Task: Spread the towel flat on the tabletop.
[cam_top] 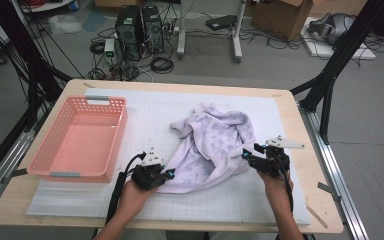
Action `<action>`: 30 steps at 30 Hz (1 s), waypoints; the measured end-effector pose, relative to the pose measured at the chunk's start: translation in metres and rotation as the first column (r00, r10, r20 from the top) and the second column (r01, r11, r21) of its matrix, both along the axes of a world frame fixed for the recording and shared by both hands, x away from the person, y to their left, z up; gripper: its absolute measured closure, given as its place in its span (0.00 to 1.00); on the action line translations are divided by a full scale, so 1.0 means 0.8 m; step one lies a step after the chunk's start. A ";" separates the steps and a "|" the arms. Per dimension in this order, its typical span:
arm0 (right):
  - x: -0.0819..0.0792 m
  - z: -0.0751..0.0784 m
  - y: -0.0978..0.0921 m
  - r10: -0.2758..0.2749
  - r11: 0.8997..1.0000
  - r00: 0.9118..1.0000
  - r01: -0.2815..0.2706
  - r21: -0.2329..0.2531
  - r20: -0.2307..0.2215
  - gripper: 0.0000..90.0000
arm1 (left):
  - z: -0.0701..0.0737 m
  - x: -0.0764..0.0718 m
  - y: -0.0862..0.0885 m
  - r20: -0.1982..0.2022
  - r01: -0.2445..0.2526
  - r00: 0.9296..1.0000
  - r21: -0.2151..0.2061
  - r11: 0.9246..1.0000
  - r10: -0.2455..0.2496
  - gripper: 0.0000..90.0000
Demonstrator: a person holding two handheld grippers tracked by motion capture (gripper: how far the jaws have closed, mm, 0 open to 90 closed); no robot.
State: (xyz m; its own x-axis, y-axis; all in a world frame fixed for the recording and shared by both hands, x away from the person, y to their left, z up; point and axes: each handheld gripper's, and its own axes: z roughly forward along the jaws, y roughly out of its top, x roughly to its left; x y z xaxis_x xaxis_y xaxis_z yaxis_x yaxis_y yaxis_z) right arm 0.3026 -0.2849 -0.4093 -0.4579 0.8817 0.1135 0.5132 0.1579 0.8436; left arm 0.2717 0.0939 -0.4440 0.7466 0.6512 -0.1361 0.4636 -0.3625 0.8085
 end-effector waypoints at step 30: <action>-0.056 -0.013 -0.043 -0.038 0.997 0.999 0.040 -0.068 0.037 0.61 | 0.017 0.065 -0.023 0.004 -0.048 0.999 -0.113 0.992 0.049 0.50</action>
